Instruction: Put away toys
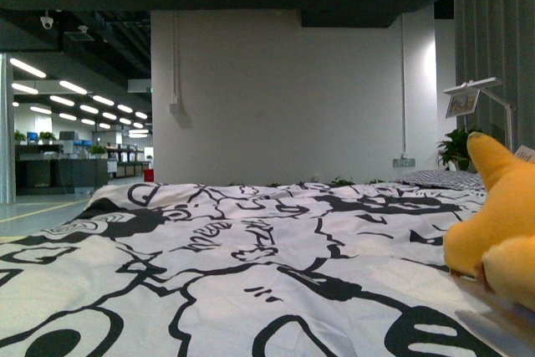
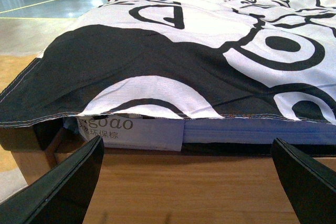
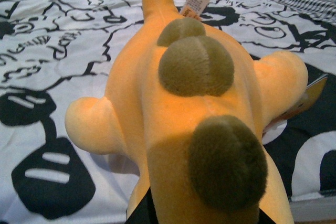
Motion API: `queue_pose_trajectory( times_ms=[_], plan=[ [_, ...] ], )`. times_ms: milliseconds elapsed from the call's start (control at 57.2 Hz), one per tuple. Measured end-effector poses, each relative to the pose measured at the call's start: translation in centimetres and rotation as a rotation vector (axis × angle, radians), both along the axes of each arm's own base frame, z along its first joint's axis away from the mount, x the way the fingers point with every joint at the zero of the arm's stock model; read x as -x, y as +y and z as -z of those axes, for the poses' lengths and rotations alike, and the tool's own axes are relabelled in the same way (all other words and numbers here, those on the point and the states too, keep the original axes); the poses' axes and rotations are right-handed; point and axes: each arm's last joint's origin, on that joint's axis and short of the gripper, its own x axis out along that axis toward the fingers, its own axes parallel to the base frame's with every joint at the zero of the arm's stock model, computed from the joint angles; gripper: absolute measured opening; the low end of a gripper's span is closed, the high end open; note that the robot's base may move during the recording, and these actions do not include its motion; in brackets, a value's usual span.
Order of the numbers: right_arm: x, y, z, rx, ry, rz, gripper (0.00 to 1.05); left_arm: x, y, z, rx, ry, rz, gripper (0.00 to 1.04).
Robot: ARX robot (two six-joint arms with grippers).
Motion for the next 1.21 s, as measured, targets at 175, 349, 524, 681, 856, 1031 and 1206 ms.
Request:
queue_pose_trajectory(
  times_ms=[175,349,524,681,856,1031,1206],
  plan=[
    [1.5,0.0,2.4,0.008,-0.012,0.0,0.07,0.0,0.0,0.0,0.0,0.0,0.0,0.98],
    [2.7,0.0,4.2,0.009,-0.016,0.0,0.07,0.0,0.0,0.0,0.0,0.0,0.0,0.98],
    [3.6,0.0,5.4,0.009,-0.023,0.0,0.07,0.0,0.0,0.0,0.0,0.0,0.0,0.98],
    [4.2,0.0,6.2,0.009,-0.026,0.0,0.07,0.0,0.0,0.0,0.0,0.0,0.0,0.98],
    [4.8,0.0,6.9,0.009,-0.026,0.0,0.07,0.0,0.0,0.0,0.0,0.0,0.0,0.98],
    [5.2,0.0,7.3,0.009,-0.027,0.0,0.07,0.0,0.0,0.0,0.0,0.0,0.0,0.98],
    [5.6,0.0,7.7,0.009,-0.027,0.0,0.07,0.0,0.0,0.0,0.0,0.0,0.0,0.98]
  ],
)
